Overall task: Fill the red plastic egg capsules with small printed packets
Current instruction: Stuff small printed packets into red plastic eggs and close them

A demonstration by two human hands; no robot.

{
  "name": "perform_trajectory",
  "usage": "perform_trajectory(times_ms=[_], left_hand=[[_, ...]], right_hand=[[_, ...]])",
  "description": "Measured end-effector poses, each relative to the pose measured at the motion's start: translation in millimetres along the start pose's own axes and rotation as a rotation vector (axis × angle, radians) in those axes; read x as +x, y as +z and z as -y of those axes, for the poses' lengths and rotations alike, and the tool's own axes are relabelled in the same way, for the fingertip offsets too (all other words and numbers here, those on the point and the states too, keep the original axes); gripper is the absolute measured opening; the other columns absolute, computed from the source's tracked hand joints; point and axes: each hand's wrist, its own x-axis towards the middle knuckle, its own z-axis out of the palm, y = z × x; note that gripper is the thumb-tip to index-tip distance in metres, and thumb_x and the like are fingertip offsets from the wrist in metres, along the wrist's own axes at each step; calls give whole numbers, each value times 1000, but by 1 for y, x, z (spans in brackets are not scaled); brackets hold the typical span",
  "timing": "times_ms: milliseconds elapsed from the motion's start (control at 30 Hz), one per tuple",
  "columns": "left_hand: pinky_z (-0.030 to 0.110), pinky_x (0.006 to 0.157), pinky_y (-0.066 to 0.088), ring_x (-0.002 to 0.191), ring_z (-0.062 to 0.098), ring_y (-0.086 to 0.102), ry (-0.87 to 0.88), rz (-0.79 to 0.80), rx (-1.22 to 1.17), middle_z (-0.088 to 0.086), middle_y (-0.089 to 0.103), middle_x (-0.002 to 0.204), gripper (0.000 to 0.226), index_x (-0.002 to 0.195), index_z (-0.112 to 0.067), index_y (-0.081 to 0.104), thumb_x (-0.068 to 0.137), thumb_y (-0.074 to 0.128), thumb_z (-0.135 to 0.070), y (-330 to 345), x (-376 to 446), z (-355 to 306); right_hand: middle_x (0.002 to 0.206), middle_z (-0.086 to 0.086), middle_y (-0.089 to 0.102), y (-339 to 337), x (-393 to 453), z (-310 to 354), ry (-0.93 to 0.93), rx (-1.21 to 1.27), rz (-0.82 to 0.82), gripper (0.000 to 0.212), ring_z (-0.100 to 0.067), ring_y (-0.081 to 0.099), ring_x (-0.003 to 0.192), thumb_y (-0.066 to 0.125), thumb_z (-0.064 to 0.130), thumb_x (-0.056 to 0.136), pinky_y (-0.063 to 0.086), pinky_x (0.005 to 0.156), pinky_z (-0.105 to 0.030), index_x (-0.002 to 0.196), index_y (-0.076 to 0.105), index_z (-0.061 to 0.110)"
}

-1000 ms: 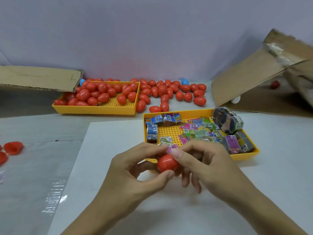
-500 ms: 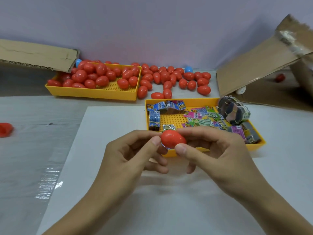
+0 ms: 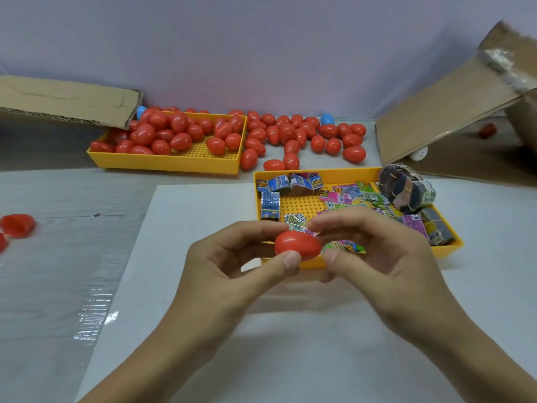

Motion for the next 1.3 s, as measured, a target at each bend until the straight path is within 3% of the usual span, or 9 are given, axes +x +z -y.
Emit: perform_trajectory(times_ms=[133, 300, 633, 833, 900, 967, 1033, 1100, 1300], left_hand=[[20, 75, 57, 94, 19, 74, 47, 40, -25, 6, 77, 99, 37, 101, -19, 76, 65, 82, -19, 0, 0, 0], [23, 82, 58, 101, 20, 72, 82, 55, -25, 5, 76, 103, 38, 104, -16, 73, 69, 79, 0, 1, 0, 0], [21, 76, 58, 96, 19, 73, 53, 17, -18, 4, 77, 99, 36, 100, -18, 76, 66, 84, -8, 3, 0, -2], [21, 73, 58, 92, 18, 74, 88, -76, -10, 4, 77, 94, 34, 93, -27, 78, 60, 83, -25, -2, 5, -7], [20, 72, 58, 89, 17, 75, 98, -91, -8, 3, 78, 92, 35, 91, -28, 78, 59, 88, -18, -4, 7, -7], [19, 69, 58, 86, 16, 75, 100, -96, 1, 2, 78, 89, 37, 89, -28, 77, 59, 88, -9, -4, 8, -8], [19, 68, 58, 85, 15, 75, 99, -96, 13, 2, 78, 88, 42, 88, -28, 77, 54, 91, -8, -4, 8, -8], [19, 68, 58, 85, 16, 75, 97, -95, 17, 2, 78, 88, 42, 89, -27, 77, 55, 90, -6, -4, 8, -8], [21, 69, 58, 89, 19, 75, 80, -69, 11, 4, 77, 91, 31, 92, -25, 76, 63, 81, -12, -4, 7, -5]], right_hand=[[72, -3, 71, -1, 3, 4, 146, 60, -20, 13, -15, 67, 58, 70, 25, 82, 52, 44, -26, 89, 77, 17], [74, -8, 74, 0, 1, 5, 111, 81, 6, 19, -23, 72, 64, 69, 20, 79, 53, 44, -27, 93, 77, 8], [79, -3, 75, -1, 2, 4, 92, 41, -8, 18, -19, 72, 67, 75, 24, 79, 54, 45, -27, 94, 79, 17], [92, 8, 71, -40, 19, -15, -142, -690, -308, 21, -9, 65, 87, 64, 10, 87, 50, 71, -17, 99, 75, 23], [98, 5, 67, -45, 25, -22, -87, -861, -258, 19, -13, 59, 96, 68, 13, 88, 45, 81, -24, 106, 74, 18], [106, 6, 61, -43, 31, -27, 69, -981, -118, 32, -16, 51, 106, 66, 38, 87, 41, 88, -30, 114, 72, 21], [111, 10, 52, -40, 38, -27, 230, -1049, -2, 53, -14, 44, 110, 59, 60, 82, 43, 92, -36, 124, 66, 28], [111, 11, 44, -40, 45, -24, 315, -1063, 30, 60, -13, 41, 112, 59, 65, 80, 43, 94, -37, 130, 61, 33], [103, 10, 53, -37, 48, -26, 293, -990, -101, 20, -14, 50, 103, 73, 44, 83, 45, 82, -35, 100, 76, 34]])
